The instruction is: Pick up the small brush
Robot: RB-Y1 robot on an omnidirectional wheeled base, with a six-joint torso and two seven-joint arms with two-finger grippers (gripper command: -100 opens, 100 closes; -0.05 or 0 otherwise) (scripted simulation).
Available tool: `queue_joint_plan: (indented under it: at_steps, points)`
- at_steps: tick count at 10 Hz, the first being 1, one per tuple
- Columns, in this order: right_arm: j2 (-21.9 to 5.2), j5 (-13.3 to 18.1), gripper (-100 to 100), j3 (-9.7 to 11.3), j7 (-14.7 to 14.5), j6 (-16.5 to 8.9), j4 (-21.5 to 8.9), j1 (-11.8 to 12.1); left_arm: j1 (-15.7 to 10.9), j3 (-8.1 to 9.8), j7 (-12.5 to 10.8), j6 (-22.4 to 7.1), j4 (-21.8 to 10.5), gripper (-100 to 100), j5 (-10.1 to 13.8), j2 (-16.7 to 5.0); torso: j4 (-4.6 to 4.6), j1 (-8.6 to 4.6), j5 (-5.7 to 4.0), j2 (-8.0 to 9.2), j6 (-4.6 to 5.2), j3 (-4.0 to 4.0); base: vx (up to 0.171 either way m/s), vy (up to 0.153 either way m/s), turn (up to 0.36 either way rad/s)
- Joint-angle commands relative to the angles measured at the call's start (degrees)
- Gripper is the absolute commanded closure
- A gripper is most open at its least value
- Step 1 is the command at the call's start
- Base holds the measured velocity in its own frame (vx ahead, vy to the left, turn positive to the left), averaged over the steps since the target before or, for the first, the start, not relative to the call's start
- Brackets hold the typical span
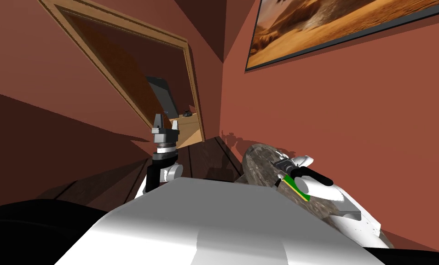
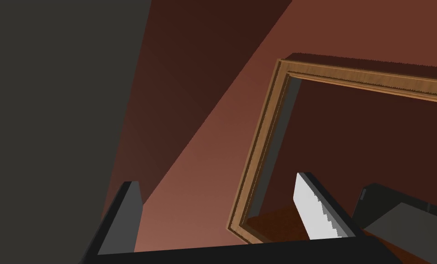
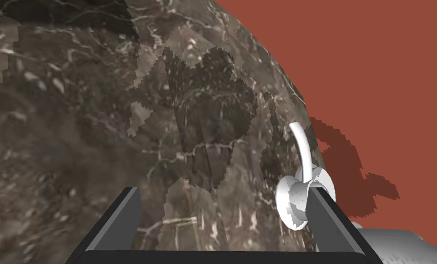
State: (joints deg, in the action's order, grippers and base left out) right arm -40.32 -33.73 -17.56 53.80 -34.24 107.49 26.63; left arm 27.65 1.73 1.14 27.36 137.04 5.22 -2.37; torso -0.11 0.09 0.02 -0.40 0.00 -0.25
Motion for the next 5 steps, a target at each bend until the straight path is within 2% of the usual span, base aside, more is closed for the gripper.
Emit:
queue_joint_plan:
  at_steps: [1,2,3,4,5]
  points:
    - [-0.4,-1.0,-100,-0.4,1.9,-2.9,-0.9,0.1,0.0,0.0,0.0,0.0,0.0,0,0.0,0.0,0.0,0.0,0.0,0.0,0.0,0.0,0.083,0.054,-0.087]
    - [-1.6,-3.2,-100,-1.4,4.2,-4.6,-2.9,-0.1,0.0,0.0,0.0,0.0,0.0,0,0.0,0.0,0.01,-0.03,0.0,0.08,-0.03,0.04,0.086,0.035,-0.155]
    - [-1.6,-3.2,-100,-1.4,4.7,-6.4,-2.9,-0.1,0.0,0.0,0.0,0.0,0.0,0,0.0,0.0,0.02,-0.1,-0.02,0.08,0.0,0.04,0.072,0.042,-0.07]
    - [-2.6,-5.2,-100,-2.3,7.2,-8.4,-4.9,-0.4,0.0,0.0,0.0,0.0,0.0,0,0.0,0.0,0.02,-0.1,-0.02,0.11,-0.05,0.06,0.079,0.057,-0.13]
    - [-2.6,-5.4,-100,-2.3,7.5,-10.2,-4.9,-0.4,0.0,0.0,0.0,0.0,0.0,0,0.0,0.0,0.02,-0.06,-0.01,0.12,0.01,0.06,0.057,0.056,-0.086]
